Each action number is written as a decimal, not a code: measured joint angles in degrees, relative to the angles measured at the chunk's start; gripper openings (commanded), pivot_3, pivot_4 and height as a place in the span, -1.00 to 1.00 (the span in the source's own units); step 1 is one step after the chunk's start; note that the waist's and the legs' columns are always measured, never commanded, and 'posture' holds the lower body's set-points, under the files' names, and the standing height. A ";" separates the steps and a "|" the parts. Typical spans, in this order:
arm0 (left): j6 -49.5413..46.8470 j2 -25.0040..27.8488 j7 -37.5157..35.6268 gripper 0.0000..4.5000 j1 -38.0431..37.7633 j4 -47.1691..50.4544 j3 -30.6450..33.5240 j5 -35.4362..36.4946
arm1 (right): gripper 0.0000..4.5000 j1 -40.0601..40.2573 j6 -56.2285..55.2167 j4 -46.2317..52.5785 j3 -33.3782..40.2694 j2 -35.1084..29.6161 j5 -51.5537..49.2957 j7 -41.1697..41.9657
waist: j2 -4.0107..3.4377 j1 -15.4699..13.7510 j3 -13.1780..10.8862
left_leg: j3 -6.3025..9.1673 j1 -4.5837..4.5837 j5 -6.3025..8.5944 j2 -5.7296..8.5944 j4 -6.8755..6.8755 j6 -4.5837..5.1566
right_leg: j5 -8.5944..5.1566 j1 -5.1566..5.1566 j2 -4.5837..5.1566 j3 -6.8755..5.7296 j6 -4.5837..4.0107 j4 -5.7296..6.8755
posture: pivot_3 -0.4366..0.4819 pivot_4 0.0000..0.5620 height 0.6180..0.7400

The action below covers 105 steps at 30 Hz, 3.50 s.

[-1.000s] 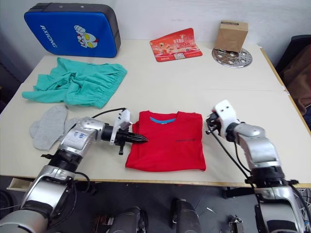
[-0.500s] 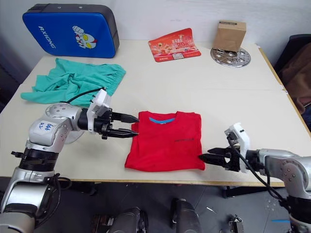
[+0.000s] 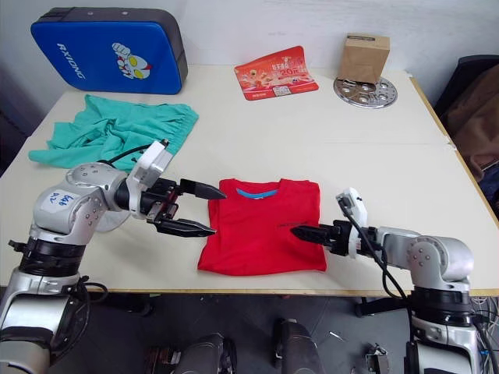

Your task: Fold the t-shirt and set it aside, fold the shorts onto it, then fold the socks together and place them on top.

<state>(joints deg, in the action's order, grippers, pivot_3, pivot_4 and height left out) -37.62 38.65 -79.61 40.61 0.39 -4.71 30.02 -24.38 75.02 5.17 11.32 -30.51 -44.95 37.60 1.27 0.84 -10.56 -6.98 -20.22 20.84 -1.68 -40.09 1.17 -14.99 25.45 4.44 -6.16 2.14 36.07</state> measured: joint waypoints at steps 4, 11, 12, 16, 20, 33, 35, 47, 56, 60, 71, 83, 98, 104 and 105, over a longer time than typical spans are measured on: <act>0.51 -0.90 0.01 1.00 1.99 0.02 -0.80 0.00 | 0.58 -1.74 -2.53 -2.08 -2.92 0.65 1.98 -0.07 | 0.12 0.55 0.08 | 0.01 0.01 -0.01 0.01 -0.01 0.00 | 0.00 0.00 0.01 0.00 0.00 0.00 | -0.05 -0.47 1.00; 1.50 -1.51 0.10 1.00 2.61 -0.05 -0.93 -0.02 | -0.54 -2.41 -3.60 -4.95 -3.37 0.68 3.11 -0.97 | 0.10 0.73 0.07 | 0.03 0.01 -0.01 -0.03 0.07 -0.07 | -0.06 0.02 0.00 -0.03 -0.10 0.24 | -0.05 -0.47 1.00; 1.50 -1.52 0.10 1.00 2.61 -0.05 -0.93 -0.02 | -0.72 -2.30 -3.56 -5.01 -3.15 0.65 3.13 -1.08 | 0.09 0.71 0.06 | 0.03 0.00 -0.01 -0.03 0.07 -0.07 | -0.06 0.03 0.01 -0.03 -0.10 0.23 | -0.05 -0.47 1.00; 1.58 -2.51 0.37 1.00 2.67 -0.04 -0.94 -0.01 | -0.99 -1.92 -2.64 -4.42 -2.32 0.56 2.71 -1.27 | 0.06 0.60 0.04 | 0.05 -0.02 -0.01 0.00 0.06 -0.06 | -0.06 0.03 0.03 -0.03 -0.10 0.22 | -0.05 -0.47 1.00; 1.62 -5.04 2.32 1.00 3.85 -0.18 -0.86 0.02 | -0.99 -1.03 -2.35 -4.15 0.14 -1.36 2.66 -3.27 | 0.01 -0.27 0.01 | 0.08 -0.08 -0.01 0.04 0.04 -0.03 | -0.05 0.04 0.08 -0.05 -0.08 0.18 | -0.05 -0.47 1.00; 5.07 -6.31 3.68 1.00 3.76 -1.33 -0.83 -0.13 | -0.99 9.66 -14.39 -10.02 12.87 -26.40 13.57 -2.19 | -0.19 -1.89 -0.11 | -0.01 -0.07 0.00 0.03 0.06 -0.01 | -0.03 0.04 0.01 -0.05 -0.03 -0.16 | -0.05 -0.47 1.00; 5.31 -6.78 3.86 1.00 3.76 -1.38 -0.85 -0.13 | -0.99 9.83 -19.82 -13.09 12.81 -27.16 16.02 -1.11 | -0.20 -1.57 -0.11 | -0.08 -0.03 -0.01 0.03 0.06 -0.02 | -0.03 0.04 0.00 0.00 -0.03 -0.12 | -0.05 -0.47 1.00; 5.92 -8.52 4.52 1.00 4.17 -3.13 -0.90 -0.14 | -0.36 9.26 -35.03 -18.81 9.55 -27.29 25.63 -0.96 | -0.24 -0.91 -0.13 | -0.05 -0.03 -0.05 0.01 0.06 -0.09 | -0.03 0.04 0.00 0.00 -0.04 -0.11 | -0.05 -0.47 1.00; 6.22 -8.81 5.02 1.00 5.45 -3.75 -0.79 -0.17 | 0.98 14.38 -33.33 -11.90 15.46 -28.78 26.79 -2.03 | -0.27 -1.24 -0.13 | -0.03 -0.05 -0.05 0.02 0.06 -0.09 | -0.03 0.04 0.02 0.00 -0.03 -0.12 | -0.05 -0.47 1.00; 6.44 -8.66 5.87 1.00 5.43 -4.42 -0.58 -0.30 | 0.98 13.09 -32.63 -4.34 23.60 -28.69 22.39 -0.89 | -0.31 -0.97 -0.13 | -0.02 -0.01 -0.06 -0.02 0.08 -0.12 | -0.03 0.04 -0.03 0.00 -0.04 -0.11 | -0.05 -0.47 1.00; 6.05 1.28 14.49 1.00 -7.89 -1.15 8.88 -1.58 | 0.98 3.77 -23.03 22.92 13.16 -16.92 -8.03 5.08 | -0.31 -0.57 -0.14 | 0.09 0.02 -0.03 -0.07 0.17 -0.19 | -0.07 0.05 -0.01 -0.01 -0.11 -0.11 | -0.05 -0.47 1.00; 19.80 10.45 25.56 1.00 -27.61 -4.42 21.60 -12.44 | 0.98 -1.61 -24.04 19.58 2.25 -13.56 -8.64 7.34 | -0.31 -2.05 -0.15 | 0.15 -0.05 0.14 -0.02 0.15 0.02 | -0.08 0.10 0.23 -0.14 -0.14 -0.18 | -0.05 -0.47 1.00; 50.22 9.09 33.56 1.00 12.36 -59.21 1.74 -37.37 | 0.98 4.43 -23.71 25.89 4.16 -13.83 -11.92 3.69 | -0.25 -1.88 -0.14 | -0.14 -0.29 0.29 0.00 0.12 0.21 | 0.02 0.22 0.01 -0.34 0.04 -0.17 | -0.05 -0.47 1.00; 53.29 5.29 38.79 0.92 18.96 -71.03 -0.99 -41.80 | 1.00 7.75 -23.33 29.27 7.07 -14.82 -14.23 1.37 | -0.20 -2.14 -0.16 | -0.13 -0.31 0.26 0.03 0.01 0.30 | 0.08 0.20 0.05 -0.24 0.15 -0.14 | -0.05 -0.47 1.00; 53.29 4.91 39.46 0.83 19.47 -71.57 -1.05 -42.17 | 1.00 7.76 -23.33 29.33 7.21 -15.19 -14.33 1.12 | -0.20 -2.16 -0.16 | -0.13 -0.31 0.26 0.03 0.01 0.31 | 0.09 0.20 0.06 -0.23 0.16 -0.15 | -0.05 -0.47 1.00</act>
<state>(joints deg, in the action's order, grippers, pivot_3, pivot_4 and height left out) 15.67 43.57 -40.15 60.08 -71.18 -5.75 -12.15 -16.63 51.69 34.51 18.53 -45.71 -59.28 38.72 1.07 -1.32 -10.72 -7.11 -20.52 21.10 -1.65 -40.08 1.47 -14.90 25.65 4.50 -6.39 2.30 35.93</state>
